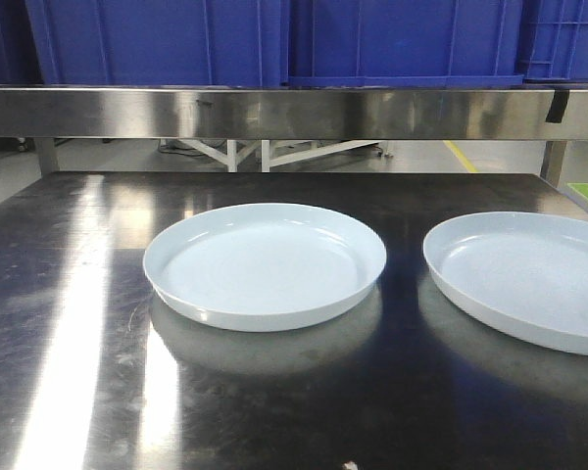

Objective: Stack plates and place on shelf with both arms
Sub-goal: 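Open the left gripper and withdraw it from the plate, then grasp the rim of the plate nearest the right arm with the right gripper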

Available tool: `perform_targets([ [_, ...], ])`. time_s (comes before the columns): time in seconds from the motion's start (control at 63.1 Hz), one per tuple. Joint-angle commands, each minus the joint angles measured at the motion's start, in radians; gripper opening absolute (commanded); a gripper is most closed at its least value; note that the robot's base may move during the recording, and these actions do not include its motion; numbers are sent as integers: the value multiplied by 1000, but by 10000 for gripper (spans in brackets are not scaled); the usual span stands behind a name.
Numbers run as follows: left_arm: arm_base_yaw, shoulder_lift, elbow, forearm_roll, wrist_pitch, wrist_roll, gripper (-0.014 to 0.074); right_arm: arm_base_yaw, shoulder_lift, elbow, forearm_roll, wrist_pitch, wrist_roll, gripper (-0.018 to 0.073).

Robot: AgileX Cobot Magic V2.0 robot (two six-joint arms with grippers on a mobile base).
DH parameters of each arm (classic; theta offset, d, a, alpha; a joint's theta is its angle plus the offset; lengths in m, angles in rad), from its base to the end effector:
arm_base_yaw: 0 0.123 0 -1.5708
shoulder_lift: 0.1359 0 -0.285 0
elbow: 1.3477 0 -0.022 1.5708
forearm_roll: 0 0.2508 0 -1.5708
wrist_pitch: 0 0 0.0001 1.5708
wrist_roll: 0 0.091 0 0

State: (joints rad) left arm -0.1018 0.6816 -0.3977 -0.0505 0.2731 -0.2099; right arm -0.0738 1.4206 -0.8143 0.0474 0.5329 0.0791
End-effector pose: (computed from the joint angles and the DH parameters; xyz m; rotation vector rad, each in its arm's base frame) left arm 0.1356 -0.0151 0.2622 -0.1518 2.0430 -0.2391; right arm 0.2691 -0.0177 0.2236 0.2453 2.6111 0.0476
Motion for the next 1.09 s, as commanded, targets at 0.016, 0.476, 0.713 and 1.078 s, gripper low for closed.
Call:
perform_targets([
  [0.016,2,-3,-28,-2,-79,-9,89,16,-25,-32,0,-39,3,413],
  [0.476,2,-3,-28,-2,-79,-9,89,25,40,-32,0,-34,3,412],
  [0.713,2,-3,-28,-2,-79,-9,89,25,42,-32,-1,-46,3,67],
  [1.078,2,-3,-28,-2,-79,-9,89,24,26,-85,-14,-35,3,53],
])
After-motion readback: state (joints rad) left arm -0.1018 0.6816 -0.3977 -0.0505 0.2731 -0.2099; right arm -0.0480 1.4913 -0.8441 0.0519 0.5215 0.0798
